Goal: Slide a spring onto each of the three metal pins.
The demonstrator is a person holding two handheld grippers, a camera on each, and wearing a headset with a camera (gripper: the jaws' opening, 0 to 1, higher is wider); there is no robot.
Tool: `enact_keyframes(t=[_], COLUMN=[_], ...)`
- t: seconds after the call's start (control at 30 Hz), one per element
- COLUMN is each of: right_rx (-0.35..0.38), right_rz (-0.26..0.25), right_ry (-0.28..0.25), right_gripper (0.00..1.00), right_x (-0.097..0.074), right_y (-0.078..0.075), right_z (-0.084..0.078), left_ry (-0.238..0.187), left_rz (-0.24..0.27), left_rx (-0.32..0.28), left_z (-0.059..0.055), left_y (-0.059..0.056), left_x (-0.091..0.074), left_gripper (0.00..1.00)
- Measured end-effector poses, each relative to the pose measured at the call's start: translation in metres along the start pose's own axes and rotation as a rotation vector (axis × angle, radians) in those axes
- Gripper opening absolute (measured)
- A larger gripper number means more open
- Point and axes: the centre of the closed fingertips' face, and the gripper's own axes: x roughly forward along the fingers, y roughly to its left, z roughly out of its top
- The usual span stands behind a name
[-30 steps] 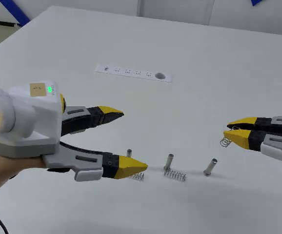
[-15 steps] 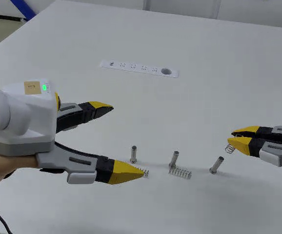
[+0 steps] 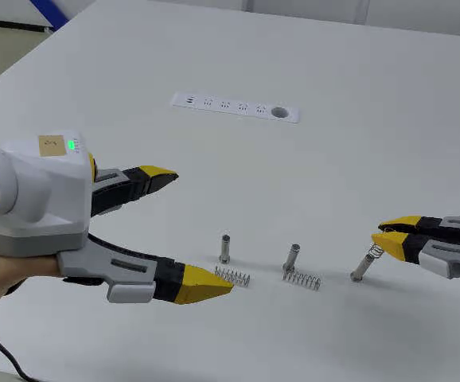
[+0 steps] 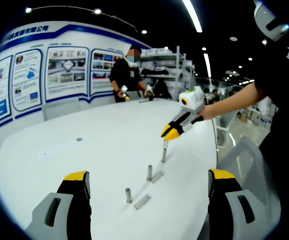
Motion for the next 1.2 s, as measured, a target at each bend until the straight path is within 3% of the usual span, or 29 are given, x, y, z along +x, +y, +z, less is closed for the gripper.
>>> enact_keyframes(t=[0.53, 1.0, 1.2], right_rx=[0.000, -0.016, -0.019], right_rz=[0.006, -0.005, -0.010], right_ry=[0.011, 0.045, 0.059], right_gripper=[0.11, 0.11, 0.11], right_x=[0.007, 0.021, 0.026], right_y=[0.004, 0.007, 0.006], right_z=[-0.010, -0.031, -0.039], left_ry=[0.034, 0.074, 0.075], left_rz=[-0.004, -0.012, -0.011], left_rx=[-0.001, -0.008, -0.005], left_z=[-0.007, -0.016, -0.015], left_y=[-0.005, -0.006, -0.006], left_x=[-0.001, -0.002, -0.003], left_gripper=[1.00, 1.00, 1.00])
